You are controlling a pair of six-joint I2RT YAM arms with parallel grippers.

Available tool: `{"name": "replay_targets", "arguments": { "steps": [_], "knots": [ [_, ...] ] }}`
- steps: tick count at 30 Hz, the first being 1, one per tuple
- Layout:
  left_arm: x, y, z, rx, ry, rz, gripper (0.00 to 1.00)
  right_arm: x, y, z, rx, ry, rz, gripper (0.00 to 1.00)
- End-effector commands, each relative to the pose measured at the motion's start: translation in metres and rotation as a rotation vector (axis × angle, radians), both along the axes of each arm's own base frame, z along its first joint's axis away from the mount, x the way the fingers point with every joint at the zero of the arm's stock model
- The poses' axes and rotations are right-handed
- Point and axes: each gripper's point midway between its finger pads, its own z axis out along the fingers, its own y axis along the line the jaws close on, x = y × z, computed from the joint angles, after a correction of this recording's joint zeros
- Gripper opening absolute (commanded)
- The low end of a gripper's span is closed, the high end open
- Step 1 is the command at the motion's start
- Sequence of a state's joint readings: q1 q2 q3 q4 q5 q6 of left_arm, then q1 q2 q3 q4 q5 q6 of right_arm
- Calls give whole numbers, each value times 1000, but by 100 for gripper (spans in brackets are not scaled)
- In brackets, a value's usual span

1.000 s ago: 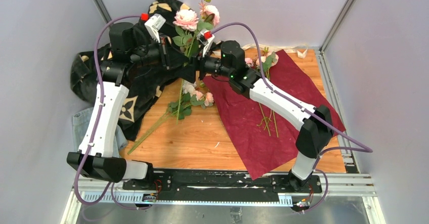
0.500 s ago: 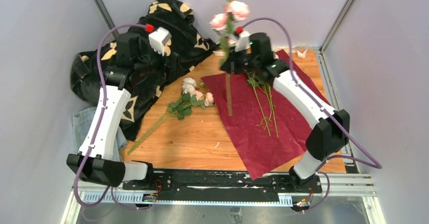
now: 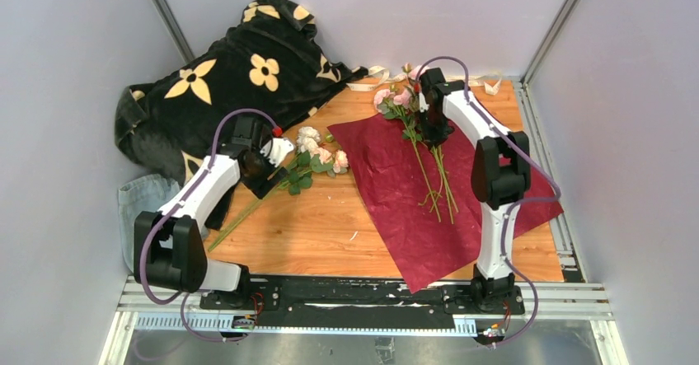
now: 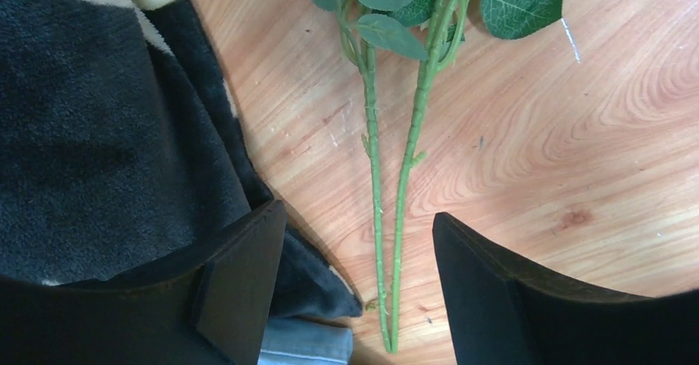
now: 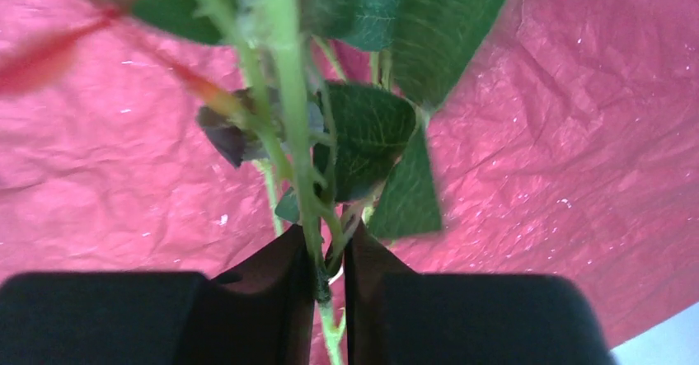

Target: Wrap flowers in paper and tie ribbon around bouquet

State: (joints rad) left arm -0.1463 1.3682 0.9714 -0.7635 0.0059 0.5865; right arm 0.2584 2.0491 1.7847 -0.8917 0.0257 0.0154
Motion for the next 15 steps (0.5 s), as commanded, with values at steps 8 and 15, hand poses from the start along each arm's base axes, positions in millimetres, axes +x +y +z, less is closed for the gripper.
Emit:
{"name": "replay_targets", "arguments": {
  "steps": [8,15],
  "knots": [
    [21,-4,-23,-14,-59,-5,56,3,-31,30,-110,-17,-39,65],
    [38,-20,-38,-86,-26,14,47,-20,-25,45,-37,-81,-21,64]
  ]
}}
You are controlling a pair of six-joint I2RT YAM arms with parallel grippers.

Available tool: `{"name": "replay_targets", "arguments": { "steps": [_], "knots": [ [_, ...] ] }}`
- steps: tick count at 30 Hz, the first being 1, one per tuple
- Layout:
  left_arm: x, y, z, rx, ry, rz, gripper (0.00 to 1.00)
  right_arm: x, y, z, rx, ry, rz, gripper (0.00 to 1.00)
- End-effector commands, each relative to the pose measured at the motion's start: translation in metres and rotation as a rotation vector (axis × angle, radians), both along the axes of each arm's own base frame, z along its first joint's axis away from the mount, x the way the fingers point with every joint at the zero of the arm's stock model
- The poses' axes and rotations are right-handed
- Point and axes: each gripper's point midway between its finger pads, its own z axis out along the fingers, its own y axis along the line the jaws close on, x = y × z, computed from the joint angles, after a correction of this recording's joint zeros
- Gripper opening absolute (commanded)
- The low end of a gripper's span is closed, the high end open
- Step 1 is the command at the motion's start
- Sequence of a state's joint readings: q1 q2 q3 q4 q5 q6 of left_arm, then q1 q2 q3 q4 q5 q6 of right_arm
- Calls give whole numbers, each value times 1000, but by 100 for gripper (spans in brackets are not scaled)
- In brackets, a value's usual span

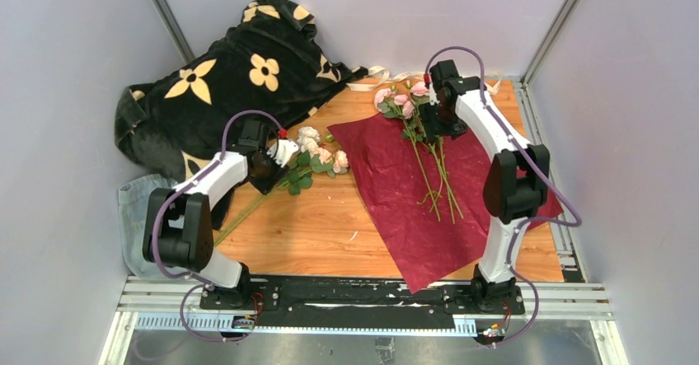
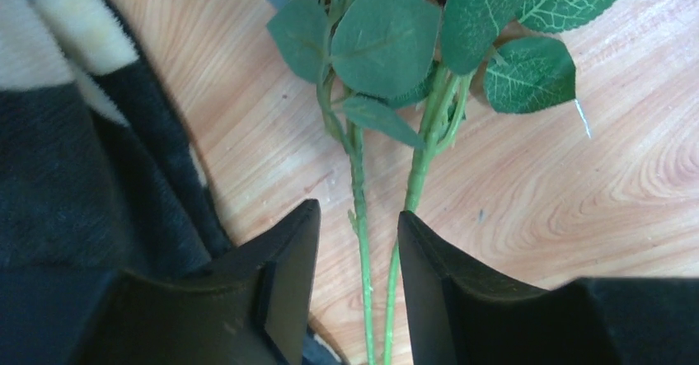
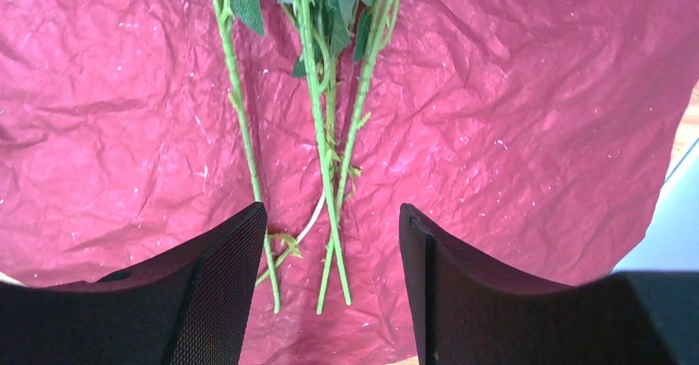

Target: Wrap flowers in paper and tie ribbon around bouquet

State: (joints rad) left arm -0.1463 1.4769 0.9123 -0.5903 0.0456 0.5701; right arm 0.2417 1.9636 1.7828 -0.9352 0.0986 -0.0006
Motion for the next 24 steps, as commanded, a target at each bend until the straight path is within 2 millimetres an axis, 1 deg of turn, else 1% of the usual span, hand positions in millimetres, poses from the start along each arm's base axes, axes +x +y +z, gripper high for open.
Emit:
{"name": "replay_targets", "arguments": {
  "steps": [1,3,5,11,13,15,16,18,19,20,21,23,24],
  "knots": [
    [24,-9,-1,-37,-29,22,43,-16,-1,12,33,-31,10,64],
    [27,-9,-4,-36,-11,28,38,-20,0,15,49,-40,16,64],
    [26,-12,-8,-47,14,26,37,-23,1,17,56,-48,18,64],
    [21,-5,-23,-9,46,27,38,-28,-1,22,56,-60,17,64],
    [21,-2,-28,11,61,34,42,-29,-2,25,55,-67,16,64],
    [23,2,-32,35,71,45,43,-28,-2,28,53,-76,16,64],
    [25,2,-32,37,71,50,41,-28,-3,29,53,-80,17,64],
    [29,1,-29,34,70,56,24,-29,-2,32,56,-86,20,64],
    [35,4,-22,48,53,70,3,-29,-2,34,60,-91,23,64],
    [38,6,-14,50,38,89,0,-30,-2,36,61,-94,25,64],
    [45,7,-1,38,10,110,0,-30,-2,39,64,-101,26,64],
    [60,11,42,-41,-90,180,0,-31,-1,48,72,-125,28,64],
    [67,13,68,-89,-152,214,0,-31,-1,53,76,-137,31,64]
  ]
}}
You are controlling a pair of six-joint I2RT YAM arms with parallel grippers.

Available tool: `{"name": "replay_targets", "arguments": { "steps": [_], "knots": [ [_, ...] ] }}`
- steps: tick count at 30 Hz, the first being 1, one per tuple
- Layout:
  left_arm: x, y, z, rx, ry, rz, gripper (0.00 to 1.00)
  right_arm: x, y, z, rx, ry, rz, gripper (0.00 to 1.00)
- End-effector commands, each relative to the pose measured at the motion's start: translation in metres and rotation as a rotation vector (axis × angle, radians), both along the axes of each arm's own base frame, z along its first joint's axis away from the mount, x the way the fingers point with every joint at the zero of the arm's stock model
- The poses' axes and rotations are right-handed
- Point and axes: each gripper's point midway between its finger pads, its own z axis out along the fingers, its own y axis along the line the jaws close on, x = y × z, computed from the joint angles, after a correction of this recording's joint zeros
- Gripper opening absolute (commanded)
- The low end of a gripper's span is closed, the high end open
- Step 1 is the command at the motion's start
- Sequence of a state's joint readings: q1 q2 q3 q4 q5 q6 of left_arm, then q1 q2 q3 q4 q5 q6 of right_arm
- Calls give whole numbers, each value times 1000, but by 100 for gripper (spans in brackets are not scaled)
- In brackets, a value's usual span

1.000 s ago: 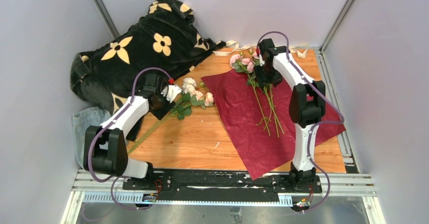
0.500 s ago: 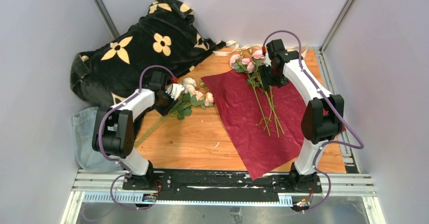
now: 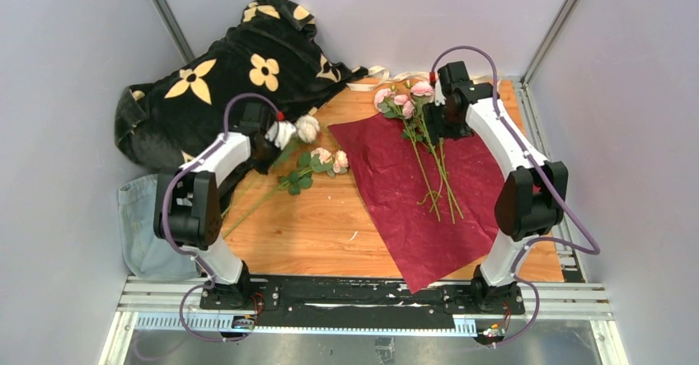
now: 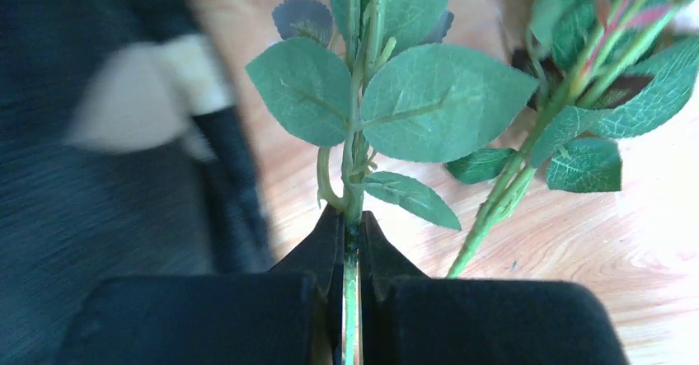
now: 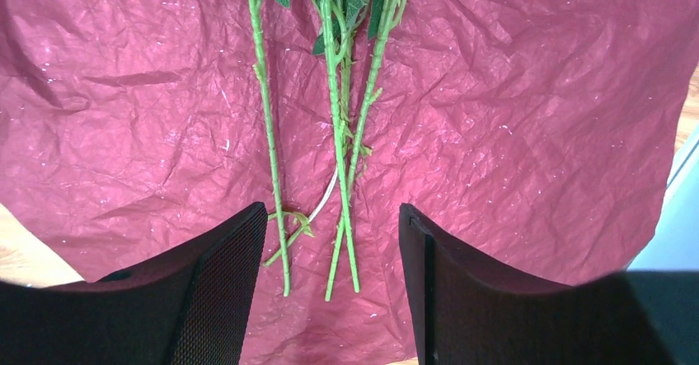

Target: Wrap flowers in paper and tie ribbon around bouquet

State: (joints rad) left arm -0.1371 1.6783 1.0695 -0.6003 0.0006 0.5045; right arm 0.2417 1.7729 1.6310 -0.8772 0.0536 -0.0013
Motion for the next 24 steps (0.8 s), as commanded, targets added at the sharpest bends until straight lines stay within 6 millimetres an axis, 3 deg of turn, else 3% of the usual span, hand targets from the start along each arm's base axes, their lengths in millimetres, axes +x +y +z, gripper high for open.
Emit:
{"name": "replay_targets", "arguments": {
  "steps": [1,3,5,8,10,11,13,14,16,20,22,24],
  "knots": [
    [40,12,104,-134,-267,160,0,-5,-1,26,19,-63,14,64],
    [51,18,166,-218,-421,209,0,-5,4,41,48,-111,31,64],
    [49,21,231,-317,-569,227,0,-5,21,57,112,-169,94,64],
    [35,-18,299,-560,-662,147,0,-6,66,94,274,-309,233,65],
    [24,-54,327,-795,-605,105,0,-20,123,125,478,-404,384,69],
    [15,-77,338,-949,-536,78,0,-25,156,157,602,-514,476,73],
    [10,-100,357,-1136,-475,70,0,-53,211,186,811,-582,616,78],
    [4,-112,367,-1208,-440,41,0,-62,237,214,905,-683,696,79],
    [-1,-129,380,-1268,-419,9,0,-80,275,235,1012,-736,763,80],
    [-8,-146,388,-1276,-401,-27,0,-88,330,249,1110,-707,807,80],
    [-11,-149,389,-1281,-397,-35,0,-88,349,255,1154,-674,832,80],
    [-12,-150,388,-1283,-396,-42,0,-81,360,248,1160,-636,820,78]
  ]
}}
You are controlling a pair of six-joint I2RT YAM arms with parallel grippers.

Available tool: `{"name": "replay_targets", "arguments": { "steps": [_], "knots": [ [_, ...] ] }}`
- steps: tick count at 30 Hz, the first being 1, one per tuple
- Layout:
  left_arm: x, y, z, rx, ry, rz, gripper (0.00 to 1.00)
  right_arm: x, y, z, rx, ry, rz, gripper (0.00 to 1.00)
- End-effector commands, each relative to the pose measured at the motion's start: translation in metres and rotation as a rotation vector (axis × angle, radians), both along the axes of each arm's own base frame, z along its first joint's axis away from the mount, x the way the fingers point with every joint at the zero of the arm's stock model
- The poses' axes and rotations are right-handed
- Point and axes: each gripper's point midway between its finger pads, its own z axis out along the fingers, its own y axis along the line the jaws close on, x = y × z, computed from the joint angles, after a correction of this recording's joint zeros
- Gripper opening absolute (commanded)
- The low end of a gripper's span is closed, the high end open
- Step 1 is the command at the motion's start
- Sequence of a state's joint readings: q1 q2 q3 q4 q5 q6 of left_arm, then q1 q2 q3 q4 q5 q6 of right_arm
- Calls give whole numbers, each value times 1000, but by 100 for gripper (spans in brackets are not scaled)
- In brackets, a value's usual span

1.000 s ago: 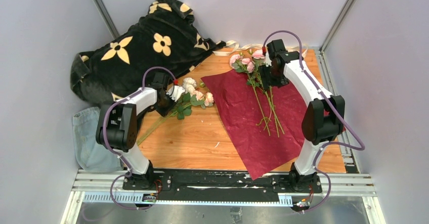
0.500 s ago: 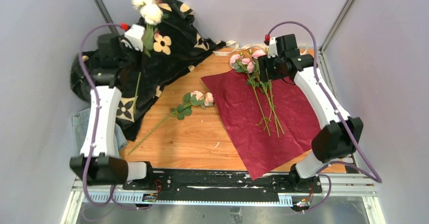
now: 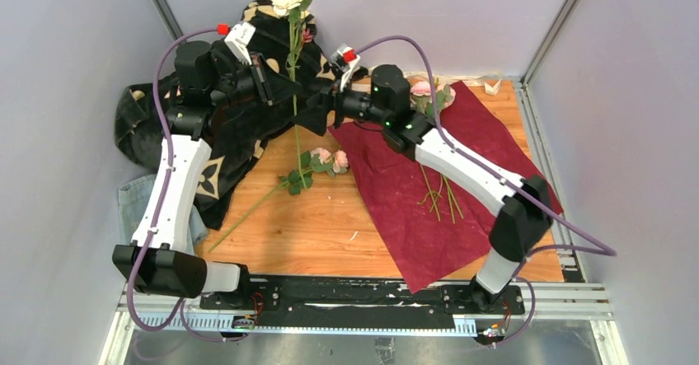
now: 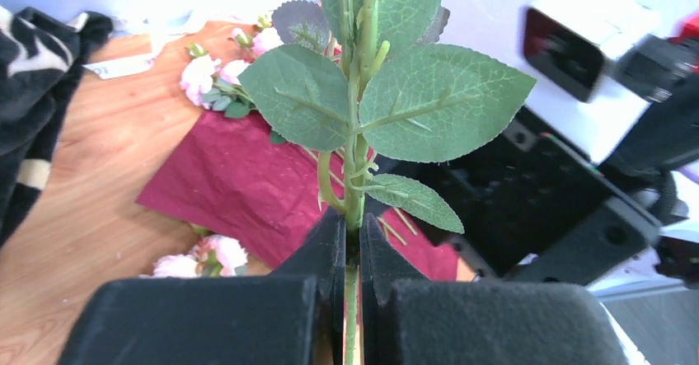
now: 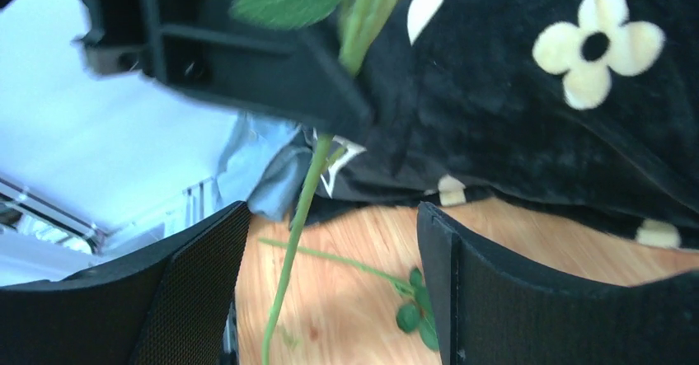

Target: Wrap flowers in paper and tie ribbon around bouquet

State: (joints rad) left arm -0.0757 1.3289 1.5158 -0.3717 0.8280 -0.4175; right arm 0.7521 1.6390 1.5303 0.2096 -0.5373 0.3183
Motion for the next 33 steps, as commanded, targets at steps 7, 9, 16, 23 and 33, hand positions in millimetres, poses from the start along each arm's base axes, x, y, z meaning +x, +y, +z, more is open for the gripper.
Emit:
{"name": "replay_targets", "arguments": {
  "steps": [7,9,16,23,33],
  "knots": [
    [-21,-11,13,-56,-21,-69,0,15,44,16,102,95,91,31],
    [-21,-10,9,-46,-22,-71,0,23,41,1,56,132,53,0],
    [-9,41,-75,464,-106,36,100,66,-67,-76,-205,268,-269,0],
    [-34,129,-233,1077,89,-27,99,68,-265,-212,-1035,467,-693,0],
    [-69,134,-348,1129,313,-195,89,70,-325,-289,-1214,746,-707,12]
  ]
}}
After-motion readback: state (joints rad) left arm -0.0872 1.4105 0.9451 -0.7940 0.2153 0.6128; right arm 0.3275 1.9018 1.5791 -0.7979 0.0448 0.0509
